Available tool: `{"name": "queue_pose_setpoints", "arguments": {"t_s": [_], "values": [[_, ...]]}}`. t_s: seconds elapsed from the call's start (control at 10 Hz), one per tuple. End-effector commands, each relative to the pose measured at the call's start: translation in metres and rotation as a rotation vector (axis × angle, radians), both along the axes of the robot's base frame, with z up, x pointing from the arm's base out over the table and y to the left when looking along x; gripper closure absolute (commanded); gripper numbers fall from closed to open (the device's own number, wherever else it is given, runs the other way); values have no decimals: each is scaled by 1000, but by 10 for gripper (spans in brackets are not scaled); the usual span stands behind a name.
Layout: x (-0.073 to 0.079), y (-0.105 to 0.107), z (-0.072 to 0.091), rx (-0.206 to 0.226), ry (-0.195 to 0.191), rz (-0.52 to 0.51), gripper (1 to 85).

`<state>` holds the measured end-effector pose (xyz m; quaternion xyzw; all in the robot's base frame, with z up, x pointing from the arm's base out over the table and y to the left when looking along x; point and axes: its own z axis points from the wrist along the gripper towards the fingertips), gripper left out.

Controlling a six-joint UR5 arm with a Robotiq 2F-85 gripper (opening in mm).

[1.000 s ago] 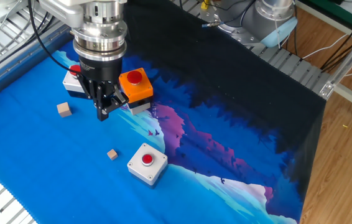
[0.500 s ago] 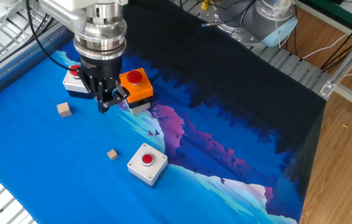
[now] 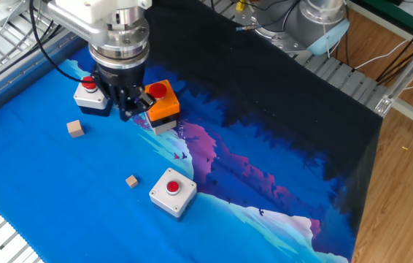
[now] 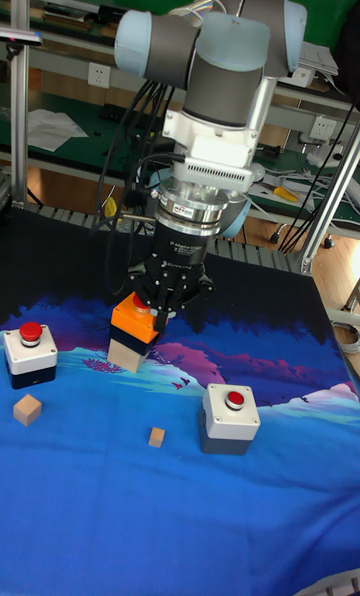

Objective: Press three buttons from left to right in sequence

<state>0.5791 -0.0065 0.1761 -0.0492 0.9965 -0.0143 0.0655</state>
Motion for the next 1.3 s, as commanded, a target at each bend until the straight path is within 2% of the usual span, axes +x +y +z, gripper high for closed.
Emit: {"name": "queue_pose_setpoints", "arguments": {"t_s": [0.0,0.2,0.3,0.4,0.5,0.6,0.7,0.8,0.9,1.0,1.1,1.2], "values": [[4,12,0,56,-18,-2,847],[7,18,1,74,-31,16,847],[10,27,2,109,-40,22,847],[8,19,1,71,-36,56,847],[16,13,2,50,-64,42,847],[10,11,1,47,-41,32,847],[-19,-5,-2,-26,75,153,847],[-36,-22,-1,-93,149,229,847],[-15,-12,-1,-59,65,198,847],[-9,2,-1,-6,35,164,847],[-5,6,-1,10,19,156,847],[-2,6,-1,7,7,179,847]]}}
